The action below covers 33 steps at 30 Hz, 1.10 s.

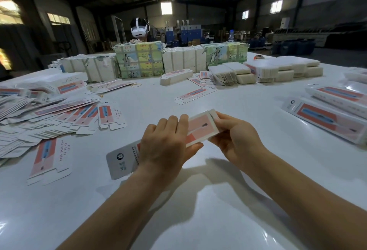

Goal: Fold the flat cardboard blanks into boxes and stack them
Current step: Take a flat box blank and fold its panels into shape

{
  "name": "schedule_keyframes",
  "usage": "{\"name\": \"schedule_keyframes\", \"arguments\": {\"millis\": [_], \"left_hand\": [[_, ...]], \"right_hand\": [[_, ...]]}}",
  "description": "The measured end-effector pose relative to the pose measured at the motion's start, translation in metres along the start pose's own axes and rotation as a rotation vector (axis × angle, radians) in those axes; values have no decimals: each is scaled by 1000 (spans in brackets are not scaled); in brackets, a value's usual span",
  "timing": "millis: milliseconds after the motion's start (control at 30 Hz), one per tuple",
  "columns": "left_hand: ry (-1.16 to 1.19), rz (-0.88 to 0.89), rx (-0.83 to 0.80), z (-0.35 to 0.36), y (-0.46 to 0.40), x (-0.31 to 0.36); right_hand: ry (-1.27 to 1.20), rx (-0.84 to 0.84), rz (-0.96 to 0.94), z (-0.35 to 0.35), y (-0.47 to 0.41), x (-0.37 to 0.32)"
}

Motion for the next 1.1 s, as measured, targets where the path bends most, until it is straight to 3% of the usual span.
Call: {"name": "schedule_keyframes", "arguments": {"millis": [200,400,600,833,1100], "left_hand": [[-75,19,-11,0,-2,5],[-110,16,30,1,-3,7],[29,-73,9,2,-1,3],[107,-131,-27,2,-1,3],[23,-90,-17,2,0,6]], "right_hand": [[163,55,-105,0,2,1],[625,186,-463,3,11,-8],[891,112,-632,15,20,-8],[691,137,-554,7,17,-11],[859,135,-661,9,21,-8]]}}
Point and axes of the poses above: each hand's wrist, its own y-axis away from the middle knuckle, its own z-axis out of the palm, x = y × z, the point moved 5 cm from there along -y, towards the middle knuckle, and after that the axes turned 7 degrees about y, right-handed, at the moved point
